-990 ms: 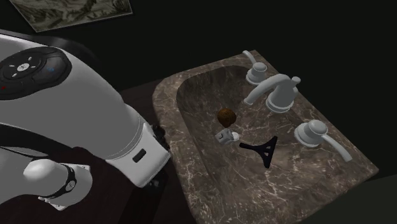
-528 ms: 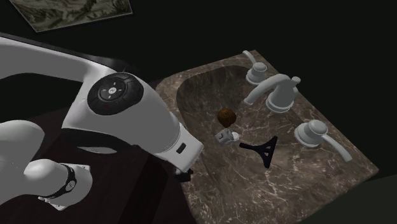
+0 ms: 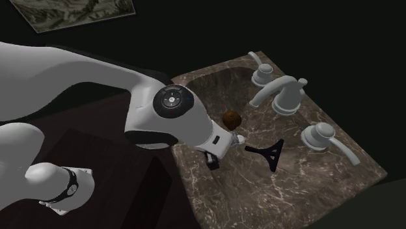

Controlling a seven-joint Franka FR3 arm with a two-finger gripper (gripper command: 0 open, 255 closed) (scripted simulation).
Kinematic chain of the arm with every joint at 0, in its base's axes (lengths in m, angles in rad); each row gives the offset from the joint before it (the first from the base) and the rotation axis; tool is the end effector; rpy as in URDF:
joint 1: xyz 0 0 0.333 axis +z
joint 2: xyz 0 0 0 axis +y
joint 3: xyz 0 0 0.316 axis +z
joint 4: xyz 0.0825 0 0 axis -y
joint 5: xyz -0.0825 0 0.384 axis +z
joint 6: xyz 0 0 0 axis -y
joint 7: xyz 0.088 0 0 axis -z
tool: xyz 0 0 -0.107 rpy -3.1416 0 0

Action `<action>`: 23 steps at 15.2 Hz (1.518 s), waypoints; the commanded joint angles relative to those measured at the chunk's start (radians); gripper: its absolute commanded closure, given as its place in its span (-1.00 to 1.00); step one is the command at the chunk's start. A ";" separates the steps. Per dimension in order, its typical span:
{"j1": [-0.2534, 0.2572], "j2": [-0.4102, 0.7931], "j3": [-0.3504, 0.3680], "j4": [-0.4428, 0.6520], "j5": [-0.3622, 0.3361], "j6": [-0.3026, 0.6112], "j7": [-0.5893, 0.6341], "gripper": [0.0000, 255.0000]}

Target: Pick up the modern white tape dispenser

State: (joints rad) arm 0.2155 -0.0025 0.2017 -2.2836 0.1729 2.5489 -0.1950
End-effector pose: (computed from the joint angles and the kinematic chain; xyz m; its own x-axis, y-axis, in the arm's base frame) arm 0.4943 0.2166 0.3813 0.8569 0.4356 0.2756 0.4716 -0.8784 -0.0780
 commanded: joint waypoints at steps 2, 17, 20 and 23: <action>0.019 0.112 0.017 0.066 -0.005 0.058 -0.004 -1.00; 0.085 0.441 0.037 0.253 -0.044 0.225 -0.012 -1.00; 0.085 0.443 0.037 0.249 -0.044 0.231 -0.014 1.00; 0.085 0.443 0.037 0.248 -0.044 0.232 -0.013 1.00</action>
State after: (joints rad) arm 0.3007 0.4394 0.2386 -2.0342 0.1286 2.7811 -0.2077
